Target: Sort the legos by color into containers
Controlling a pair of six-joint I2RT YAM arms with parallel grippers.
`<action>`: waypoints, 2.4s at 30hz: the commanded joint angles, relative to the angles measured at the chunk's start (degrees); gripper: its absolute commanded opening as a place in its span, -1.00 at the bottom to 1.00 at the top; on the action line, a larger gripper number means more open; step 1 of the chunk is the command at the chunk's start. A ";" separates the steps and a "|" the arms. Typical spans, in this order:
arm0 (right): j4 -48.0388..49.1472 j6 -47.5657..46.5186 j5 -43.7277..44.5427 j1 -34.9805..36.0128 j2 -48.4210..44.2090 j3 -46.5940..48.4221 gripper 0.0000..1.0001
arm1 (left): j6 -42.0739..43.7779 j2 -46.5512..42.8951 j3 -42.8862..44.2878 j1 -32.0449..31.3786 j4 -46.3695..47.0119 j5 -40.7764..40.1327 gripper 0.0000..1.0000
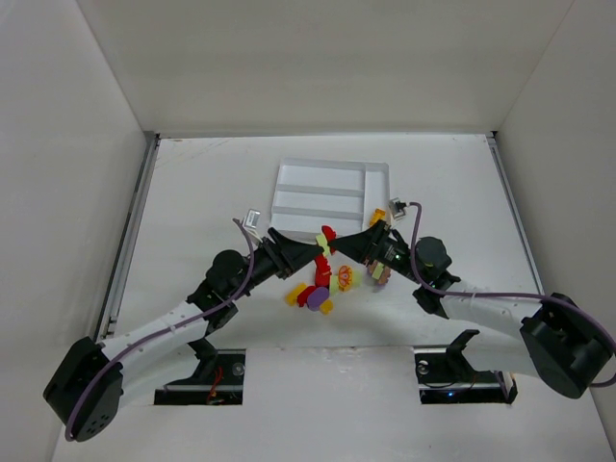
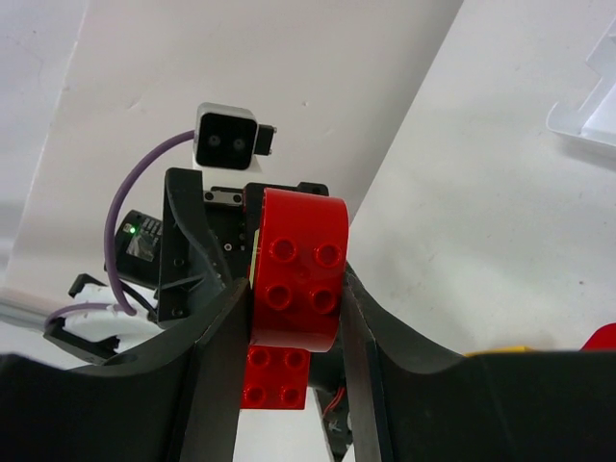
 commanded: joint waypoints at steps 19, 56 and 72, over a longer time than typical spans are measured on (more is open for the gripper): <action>12.39 4.59 0.18 0.52 6.96 0.13 -0.22 | 1.97 2.11 1.29 -0.73 5.73 -5.32 -0.28; -41.19 -25.36 13.53 -9.32 26.18 36.92 -0.23 | 4.69 -6.77 -1.08 10.95 -8.25 -6.11 -0.79; -71.28 -46.21 30.67 -12.92 52.13 75.44 -0.22 | 7.24 -1.15 -1.00 10.95 -2.98 -3.83 -0.76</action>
